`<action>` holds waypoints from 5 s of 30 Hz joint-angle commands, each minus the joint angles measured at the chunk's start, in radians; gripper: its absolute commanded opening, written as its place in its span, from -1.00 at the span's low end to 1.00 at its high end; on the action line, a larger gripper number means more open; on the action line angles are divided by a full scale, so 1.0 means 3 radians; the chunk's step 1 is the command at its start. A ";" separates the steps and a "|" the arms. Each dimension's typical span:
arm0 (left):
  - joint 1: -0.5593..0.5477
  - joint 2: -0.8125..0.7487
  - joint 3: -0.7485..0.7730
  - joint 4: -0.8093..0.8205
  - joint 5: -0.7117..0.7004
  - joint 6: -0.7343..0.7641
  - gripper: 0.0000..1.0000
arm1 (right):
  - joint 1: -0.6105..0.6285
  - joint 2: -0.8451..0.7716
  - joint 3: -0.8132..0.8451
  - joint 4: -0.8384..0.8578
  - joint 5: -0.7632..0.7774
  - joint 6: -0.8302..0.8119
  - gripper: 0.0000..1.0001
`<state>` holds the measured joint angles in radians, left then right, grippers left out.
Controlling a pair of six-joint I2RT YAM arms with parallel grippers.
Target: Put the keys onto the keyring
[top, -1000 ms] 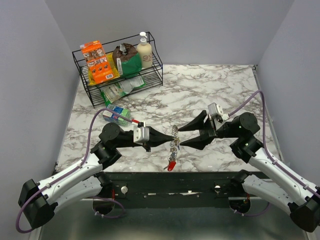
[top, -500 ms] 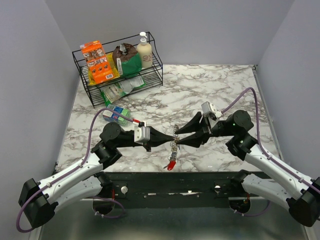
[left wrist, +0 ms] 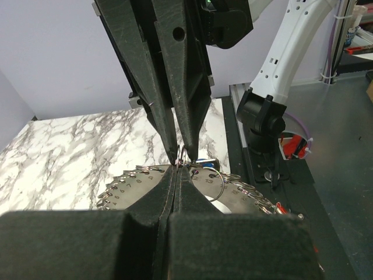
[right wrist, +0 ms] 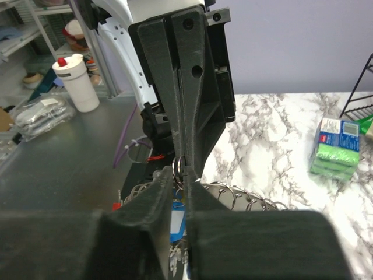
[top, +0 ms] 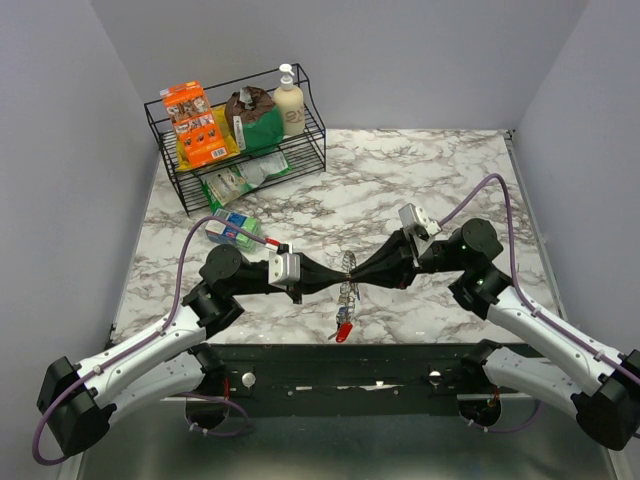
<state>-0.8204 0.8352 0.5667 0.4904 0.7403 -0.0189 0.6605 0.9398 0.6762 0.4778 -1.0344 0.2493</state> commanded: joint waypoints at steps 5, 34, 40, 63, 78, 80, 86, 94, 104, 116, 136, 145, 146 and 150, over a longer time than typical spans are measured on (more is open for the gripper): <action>-0.0016 -0.0054 0.0166 0.0135 0.0012 0.0048 -1.00 | 0.0028 -0.0008 0.0047 -0.0099 -0.0009 -0.0105 -0.99; -0.0021 -0.0018 0.1270 -0.2871 -0.0366 0.0932 0.27 | 0.0028 0.0277 0.0553 -0.1397 0.0114 -0.0917 -0.99; -0.0022 0.0427 0.1644 -0.3434 -0.0335 0.1116 0.22 | 0.0028 0.0396 0.0702 -0.2027 0.0620 -0.1230 -0.99; -0.0022 0.1209 0.1813 -0.3373 -0.0499 0.1260 -0.07 | 0.0028 0.0477 0.0666 -0.2124 0.0625 -0.1291 -0.99; -0.0022 0.1281 0.1874 -0.3347 -0.0479 0.1285 -0.44 | 0.0028 0.0467 0.0630 -0.2058 0.0610 -0.1260 -0.99; -0.0022 0.1301 0.1895 -0.3373 -0.0468 0.1295 -0.57 | 0.0028 0.0457 0.0635 -0.2058 0.0605 -0.1260 -0.99; -0.0022 0.1352 0.1936 -0.3445 -0.0417 0.1336 -1.00 | 0.0028 0.0452 0.0635 -0.2053 0.0615 -0.1250 -0.99; -0.0022 0.1255 0.1798 -0.3261 -0.0407 0.1244 -1.00 | 0.0033 0.0391 0.0620 -0.2022 0.0732 -0.1210 -0.83; -0.0022 0.1015 0.1512 -0.2709 -0.0417 0.1014 -1.00 | 0.0023 0.0130 0.0533 -0.1869 0.1024 -0.1077 -0.02; -0.0022 0.0453 0.0729 -0.1298 -0.0565 0.0462 -1.00 | 0.0023 -0.0126 0.0410 -0.1649 0.1561 -0.0841 0.45; -0.0022 0.0033 -0.0094 0.0589 -0.0801 -0.0080 -1.00 | -0.0090 -0.0325 0.0354 -0.1373 0.1439 -0.0565 0.67; -0.0016 -0.0115 -0.0140 0.0641 -0.0801 -0.0060 -1.00 | -0.0233 -0.0325 0.0252 -0.1133 0.0607 -0.0555 0.60; -0.0016 -0.0120 -0.0140 0.0641 -0.0790 -0.0055 -1.00 | -0.0233 -0.0320 0.0241 -0.1057 0.0524 -0.0550 0.59; -0.0016 -0.0130 -0.0135 0.0615 -0.0790 -0.0055 -1.00 | -0.0233 -0.0285 0.0221 -0.0913 0.0201 -0.0483 0.47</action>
<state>-0.8268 0.8158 0.5251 0.6025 0.5262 -0.0334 0.5949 0.8505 0.7563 0.1196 -0.8173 0.0811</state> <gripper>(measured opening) 0.009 0.757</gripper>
